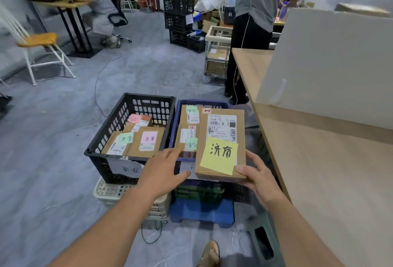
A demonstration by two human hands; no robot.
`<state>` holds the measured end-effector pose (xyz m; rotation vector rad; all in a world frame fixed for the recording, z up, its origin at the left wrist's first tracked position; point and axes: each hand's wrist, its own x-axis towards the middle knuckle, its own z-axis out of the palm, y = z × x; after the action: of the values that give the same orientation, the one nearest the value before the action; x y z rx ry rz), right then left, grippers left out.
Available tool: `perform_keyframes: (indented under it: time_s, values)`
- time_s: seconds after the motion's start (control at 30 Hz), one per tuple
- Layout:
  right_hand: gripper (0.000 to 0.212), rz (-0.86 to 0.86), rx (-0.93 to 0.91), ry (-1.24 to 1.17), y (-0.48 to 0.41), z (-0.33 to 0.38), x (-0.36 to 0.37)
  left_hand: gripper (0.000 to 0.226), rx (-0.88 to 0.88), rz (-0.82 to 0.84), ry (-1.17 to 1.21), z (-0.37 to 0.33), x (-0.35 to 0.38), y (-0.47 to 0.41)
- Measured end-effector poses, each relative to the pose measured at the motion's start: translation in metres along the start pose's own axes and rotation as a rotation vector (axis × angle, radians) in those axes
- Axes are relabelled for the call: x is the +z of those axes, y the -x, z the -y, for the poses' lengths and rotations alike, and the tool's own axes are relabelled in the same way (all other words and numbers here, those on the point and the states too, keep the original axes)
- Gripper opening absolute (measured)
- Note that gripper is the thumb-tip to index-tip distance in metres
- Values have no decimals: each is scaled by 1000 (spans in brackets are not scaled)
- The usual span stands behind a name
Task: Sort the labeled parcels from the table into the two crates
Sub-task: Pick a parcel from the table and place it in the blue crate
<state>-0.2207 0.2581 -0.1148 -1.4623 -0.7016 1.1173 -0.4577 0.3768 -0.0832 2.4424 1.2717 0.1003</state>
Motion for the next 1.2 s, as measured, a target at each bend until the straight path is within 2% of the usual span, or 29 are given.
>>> perform_keyframes:
  time_s: [0.17,0.3,0.43,0.6,0.8,0.93,1.0,1.2]
  values:
    - [91,-2,67,-10,-77,6,-24,76,5,69,-60,-4,6,-91]
    - [91,-52,125,-33,-133,5,-49,75,5,123,-101,-9,17,-158]
    - [73,-88,191,-35,-176,-6,-67,72,-9,154,-86,-2,34,-199]
    - [94,-93,263,-1,-207,-22,-74,73,-23,244,-25,11,60,-227]
    - [89,-121,353,6,-247,-50,-70,73,35,344,-7,22,91,-277]
    - [66,-150,424,20,-275,-70,-64,75,23,477,45,28,116,-311]
    - [65,-150,467,20,-291,-81,-62,73,8,522,82,31,131,-325]
    - [64,-101,513,61,-338,-106,-46,64,-57,480,149,39,164,-364]
